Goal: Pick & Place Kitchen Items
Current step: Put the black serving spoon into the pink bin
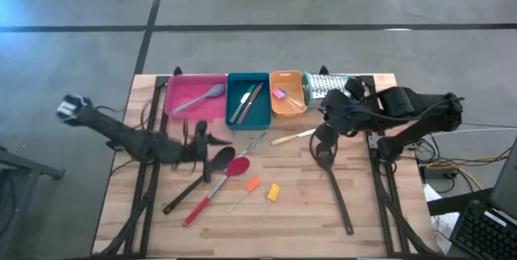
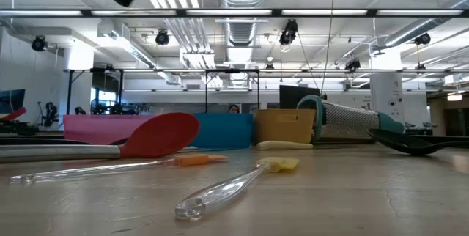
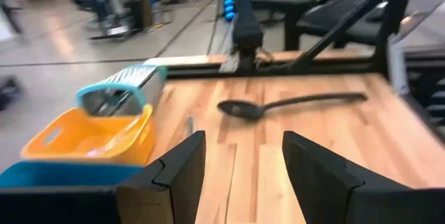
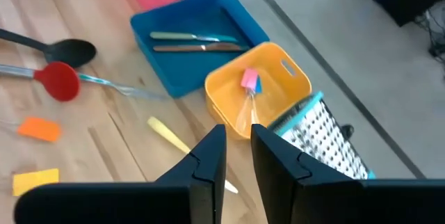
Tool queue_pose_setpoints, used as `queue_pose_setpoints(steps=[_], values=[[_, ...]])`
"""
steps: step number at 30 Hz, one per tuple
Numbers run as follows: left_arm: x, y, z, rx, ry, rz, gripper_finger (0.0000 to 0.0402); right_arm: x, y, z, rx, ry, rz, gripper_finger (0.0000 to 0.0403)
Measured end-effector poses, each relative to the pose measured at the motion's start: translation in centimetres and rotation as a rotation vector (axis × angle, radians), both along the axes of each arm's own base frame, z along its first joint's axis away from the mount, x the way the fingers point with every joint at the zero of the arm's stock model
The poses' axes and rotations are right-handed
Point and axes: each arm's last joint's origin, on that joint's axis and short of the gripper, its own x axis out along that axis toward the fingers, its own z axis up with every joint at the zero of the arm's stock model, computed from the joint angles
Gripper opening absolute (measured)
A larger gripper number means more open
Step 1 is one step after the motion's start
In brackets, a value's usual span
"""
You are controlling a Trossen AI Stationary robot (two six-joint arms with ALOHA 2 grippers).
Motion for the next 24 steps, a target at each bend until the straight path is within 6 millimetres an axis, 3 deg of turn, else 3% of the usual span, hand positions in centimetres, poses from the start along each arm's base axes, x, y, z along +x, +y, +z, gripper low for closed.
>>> queue_pose_setpoints(steps=[4,7,18,24], values=[[-0.5,-3.7,-0.3,0.045,0.033,0.095,0.0196,-0.4,-0.1,-1.2,0.0,0.027,-0.015,0.0065],[-0.4,-5.3,-0.8,0.084,0.116,0.152,0.0197,-0.4,-0.1,-1.9,0.003,0.045,-0.028,0.0064],[1.5,-5.1,-3.4,-0.061,0.623,0.434,0.0181,0.0,0.0,-3.5,0.002,0.08,-0.039,0.0066],[1.8,-5.5,-4.9,-0.164,0.758,0.454,0.0167,0.0,0.0,-3.6,0.002,0.08,-0.039,0.0073]])
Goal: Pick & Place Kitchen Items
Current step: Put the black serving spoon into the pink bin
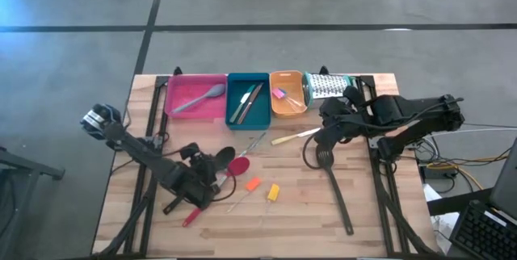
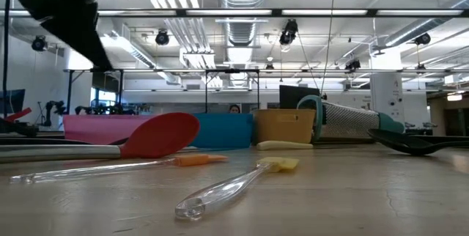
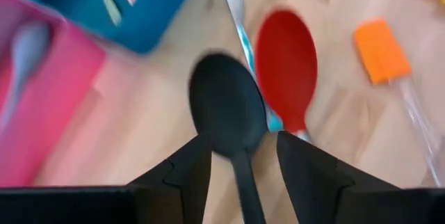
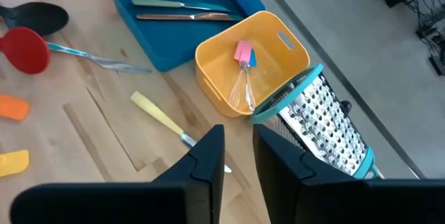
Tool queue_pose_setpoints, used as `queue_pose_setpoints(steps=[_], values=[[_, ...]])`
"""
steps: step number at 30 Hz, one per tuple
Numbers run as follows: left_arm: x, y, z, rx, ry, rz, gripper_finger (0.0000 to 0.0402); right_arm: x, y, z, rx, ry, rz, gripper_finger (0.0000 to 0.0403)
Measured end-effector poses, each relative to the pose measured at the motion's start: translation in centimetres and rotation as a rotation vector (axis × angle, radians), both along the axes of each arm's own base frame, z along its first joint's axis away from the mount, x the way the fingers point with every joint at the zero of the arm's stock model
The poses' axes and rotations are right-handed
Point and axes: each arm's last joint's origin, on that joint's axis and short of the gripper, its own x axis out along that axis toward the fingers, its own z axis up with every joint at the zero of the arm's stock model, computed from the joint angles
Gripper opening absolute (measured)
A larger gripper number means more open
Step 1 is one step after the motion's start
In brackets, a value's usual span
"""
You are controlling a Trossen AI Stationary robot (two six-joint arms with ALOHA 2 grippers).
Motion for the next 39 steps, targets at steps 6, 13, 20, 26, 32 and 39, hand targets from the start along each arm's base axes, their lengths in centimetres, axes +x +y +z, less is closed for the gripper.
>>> queue_pose_setpoints(steps=[6,13,20,26,32,39], values=[[0.3,0.0,-1.1,-0.081,0.109,0.02,0.0163,0.0,0.0,0.0,0.001,-0.002,0.0,0.0073],[0.6,0.4,-1.8,-0.114,0.171,0.045,0.0163,0.0,0.0,0.0,0.001,-0.004,0.0,0.0063],[0.5,1.0,-3.0,-0.112,0.207,0.095,0.0163,0.1,0.0,0.0,0.002,-0.006,0.001,0.007],[-0.1,1.3,-4.8,-0.158,0.228,0.129,0.0163,0.1,0.0,0.0,0.002,-0.006,0.001,0.0075],[-0.6,1.6,-6.6,-0.197,0.232,0.131,0.0163,0.1,0.0,0.0,0.002,-0.006,0.001,0.0066],[-0.9,2.0,-7.6,-0.224,0.229,0.144,0.0163,0.1,0.0,0.0,0.002,-0.006,0.001,0.0059]])
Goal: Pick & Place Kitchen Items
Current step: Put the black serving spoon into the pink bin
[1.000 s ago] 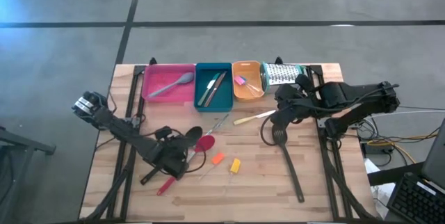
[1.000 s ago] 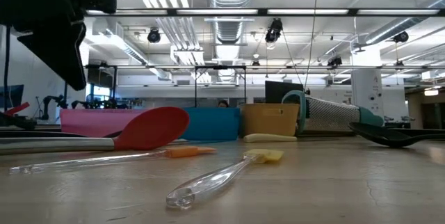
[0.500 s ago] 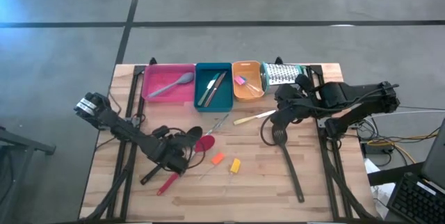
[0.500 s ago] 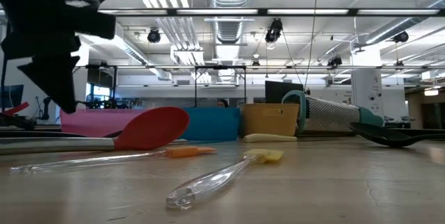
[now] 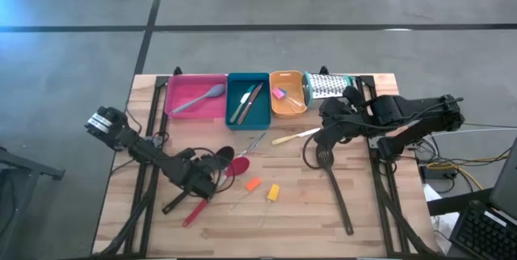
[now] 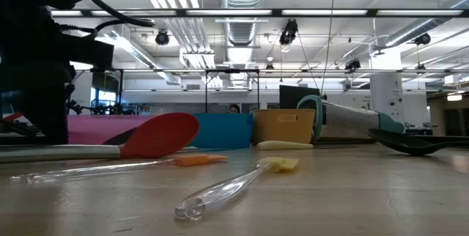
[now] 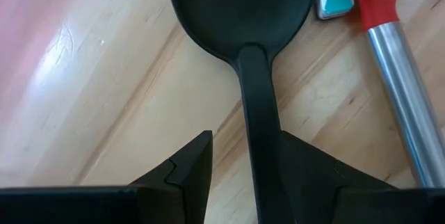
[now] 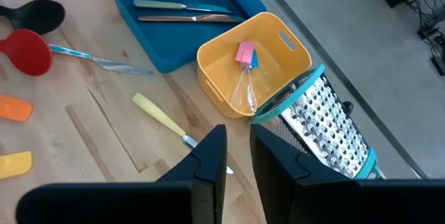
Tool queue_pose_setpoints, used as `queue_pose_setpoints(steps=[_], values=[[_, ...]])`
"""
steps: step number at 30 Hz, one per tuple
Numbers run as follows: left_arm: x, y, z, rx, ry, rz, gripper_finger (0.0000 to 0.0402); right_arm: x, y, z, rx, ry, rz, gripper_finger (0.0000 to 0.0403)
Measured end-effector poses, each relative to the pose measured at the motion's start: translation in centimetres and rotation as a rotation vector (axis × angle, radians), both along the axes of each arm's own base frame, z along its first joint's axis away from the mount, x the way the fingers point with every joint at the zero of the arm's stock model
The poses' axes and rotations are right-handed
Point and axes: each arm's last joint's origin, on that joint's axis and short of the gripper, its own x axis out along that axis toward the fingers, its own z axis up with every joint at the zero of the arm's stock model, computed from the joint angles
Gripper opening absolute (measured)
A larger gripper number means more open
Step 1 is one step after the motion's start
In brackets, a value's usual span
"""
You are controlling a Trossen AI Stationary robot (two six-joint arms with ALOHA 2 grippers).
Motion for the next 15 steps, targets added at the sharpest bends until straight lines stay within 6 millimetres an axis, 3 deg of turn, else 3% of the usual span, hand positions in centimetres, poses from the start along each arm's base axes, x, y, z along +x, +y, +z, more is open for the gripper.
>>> queue_pose_setpoints(steps=[15], values=[[1.1,-0.6,1.6,-0.052,-0.012,-0.1,0.0163,0.0,0.0,0.0,0.0,-0.002,0.0,0.0058]])
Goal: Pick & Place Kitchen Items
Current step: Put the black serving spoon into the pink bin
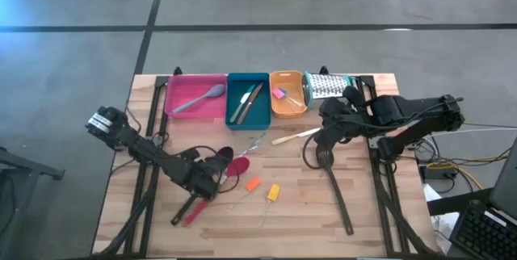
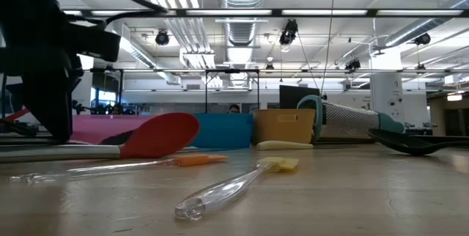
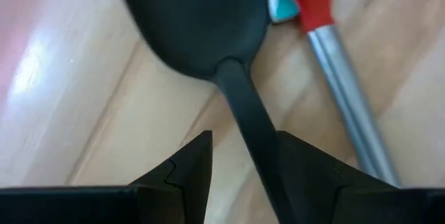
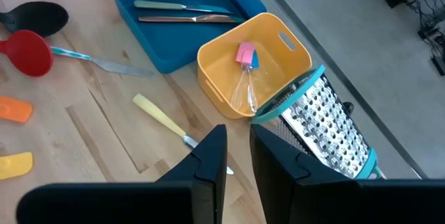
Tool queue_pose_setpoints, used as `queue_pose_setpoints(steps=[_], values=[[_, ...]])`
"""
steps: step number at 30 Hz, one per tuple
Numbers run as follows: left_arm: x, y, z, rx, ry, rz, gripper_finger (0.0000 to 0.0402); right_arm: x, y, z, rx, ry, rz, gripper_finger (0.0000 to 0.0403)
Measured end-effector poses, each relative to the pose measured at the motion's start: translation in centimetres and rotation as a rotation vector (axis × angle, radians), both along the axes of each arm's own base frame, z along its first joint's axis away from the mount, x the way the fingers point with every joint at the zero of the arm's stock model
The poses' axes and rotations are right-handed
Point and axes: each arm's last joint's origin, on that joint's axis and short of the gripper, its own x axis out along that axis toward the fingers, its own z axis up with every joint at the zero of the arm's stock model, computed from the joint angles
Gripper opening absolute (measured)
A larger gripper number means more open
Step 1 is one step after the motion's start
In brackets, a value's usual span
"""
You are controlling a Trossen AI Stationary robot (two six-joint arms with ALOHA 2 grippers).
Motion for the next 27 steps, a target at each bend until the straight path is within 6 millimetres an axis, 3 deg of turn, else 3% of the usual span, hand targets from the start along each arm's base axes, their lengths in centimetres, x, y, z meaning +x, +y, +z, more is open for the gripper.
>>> queue_pose_setpoints(steps=[17,27], values=[[0.1,0.5,0.7,0.033,0.018,0.045,0.0167,0.0,0.0,0.0,0.0,0.0,0.0,0.0057],[0.5,0.2,1.4,-0.009,0.019,0.022,0.0253,0.0,0.0,0.0,0.0,0.0,0.0,0.0068]])
